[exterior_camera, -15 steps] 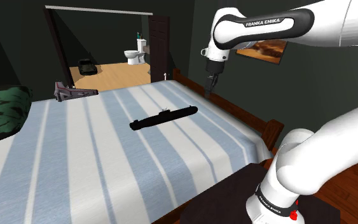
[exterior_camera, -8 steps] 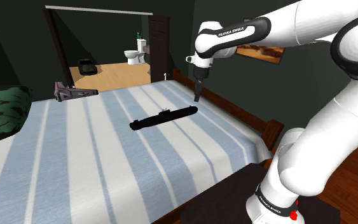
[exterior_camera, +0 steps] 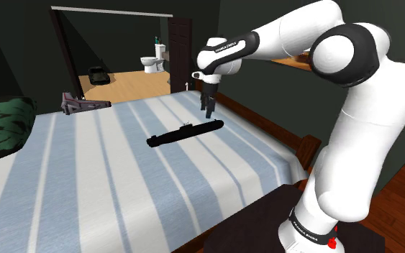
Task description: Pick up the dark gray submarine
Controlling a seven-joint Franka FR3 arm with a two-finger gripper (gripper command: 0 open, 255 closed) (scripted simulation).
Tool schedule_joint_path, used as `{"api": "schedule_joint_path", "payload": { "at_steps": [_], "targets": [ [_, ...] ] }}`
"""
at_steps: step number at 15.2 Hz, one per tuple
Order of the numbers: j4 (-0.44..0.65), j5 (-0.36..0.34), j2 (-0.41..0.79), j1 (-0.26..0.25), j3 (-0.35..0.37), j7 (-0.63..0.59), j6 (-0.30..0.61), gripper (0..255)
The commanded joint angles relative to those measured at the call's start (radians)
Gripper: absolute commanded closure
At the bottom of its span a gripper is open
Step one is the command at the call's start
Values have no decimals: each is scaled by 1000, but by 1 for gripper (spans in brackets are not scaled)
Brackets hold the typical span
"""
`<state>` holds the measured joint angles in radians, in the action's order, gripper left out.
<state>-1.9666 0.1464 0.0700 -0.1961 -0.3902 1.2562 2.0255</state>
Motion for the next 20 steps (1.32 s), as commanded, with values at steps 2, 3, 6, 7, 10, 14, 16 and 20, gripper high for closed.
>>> {"api": "schedule_joint_path", "payload": {
  "at_steps": [2, 3, 6, 7, 10, 14, 16, 20],
  "targets": [
    [91, 55, 113, 6, 17, 149, 12, 0],
    [122, 70, 149, 9, 27, 192, 14, 0],
    [203, 102, 235, 18, 54, 292, 16, 0],
    [196, 105, 240, 19, 56, 294, 27, 0],
    [176, 114, 255, 21, 60, 303, 61, 0],
    [155, 126, 276, 23, 64, 315, 101, 0],
    [152, 126, 274, 23, 64, 315, 102, 255],
    [151, 126, 274, 23, 64, 315, 103, 255]
  ]
}}
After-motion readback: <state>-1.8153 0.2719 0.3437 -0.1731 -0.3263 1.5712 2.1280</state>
